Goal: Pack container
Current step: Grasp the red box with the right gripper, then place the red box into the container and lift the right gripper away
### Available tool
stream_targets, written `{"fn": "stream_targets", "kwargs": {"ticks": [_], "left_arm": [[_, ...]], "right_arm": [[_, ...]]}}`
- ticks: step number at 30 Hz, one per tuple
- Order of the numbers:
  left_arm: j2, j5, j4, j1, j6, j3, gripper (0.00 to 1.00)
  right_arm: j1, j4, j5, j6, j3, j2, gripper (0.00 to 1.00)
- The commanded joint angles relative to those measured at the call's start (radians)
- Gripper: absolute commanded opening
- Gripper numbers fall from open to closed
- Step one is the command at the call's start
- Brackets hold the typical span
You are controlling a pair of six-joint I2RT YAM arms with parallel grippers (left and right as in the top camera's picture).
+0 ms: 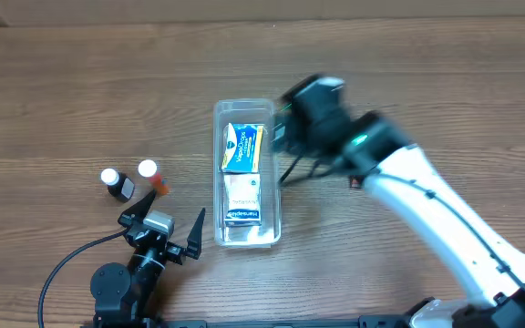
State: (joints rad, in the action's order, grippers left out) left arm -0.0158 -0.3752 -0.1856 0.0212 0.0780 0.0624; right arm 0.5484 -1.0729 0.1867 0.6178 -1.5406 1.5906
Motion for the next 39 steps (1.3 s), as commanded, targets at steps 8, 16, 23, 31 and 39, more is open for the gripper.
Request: {"fn": "stream_targets", "kwargs": {"ticks": [8, 16, 23, 31, 39], "left_arm": [[0.01, -0.011, 0.004, -0.004, -0.014, -0.003, 1.0], [0.01, -0.011, 0.004, -0.004, -0.014, -0.003, 1.0], [0.01, -0.011, 0.004, -0.004, -0.014, -0.003, 1.0], [0.01, -0.011, 0.004, -0.004, -0.014, -0.003, 1.0], [0.01, -0.011, 0.004, -0.004, -0.014, -0.003, 1.0]], "right_arm": [[-0.344, -0.006, -0.163, -0.306, 0.102, 0.209, 1.0], [-0.386, 0.032, -0.148, -0.364, 0.14, 0.35, 1.0], [-0.387, 0.06, -0.118, -0.327, 0.172, 0.431, 1.0], [-0.387, 0.066, -0.122, -0.303, 0.183, 0.421, 0.72], [-0.312, -0.104, -0.182, -0.311, -0.009, 0.242, 0.71]]}}
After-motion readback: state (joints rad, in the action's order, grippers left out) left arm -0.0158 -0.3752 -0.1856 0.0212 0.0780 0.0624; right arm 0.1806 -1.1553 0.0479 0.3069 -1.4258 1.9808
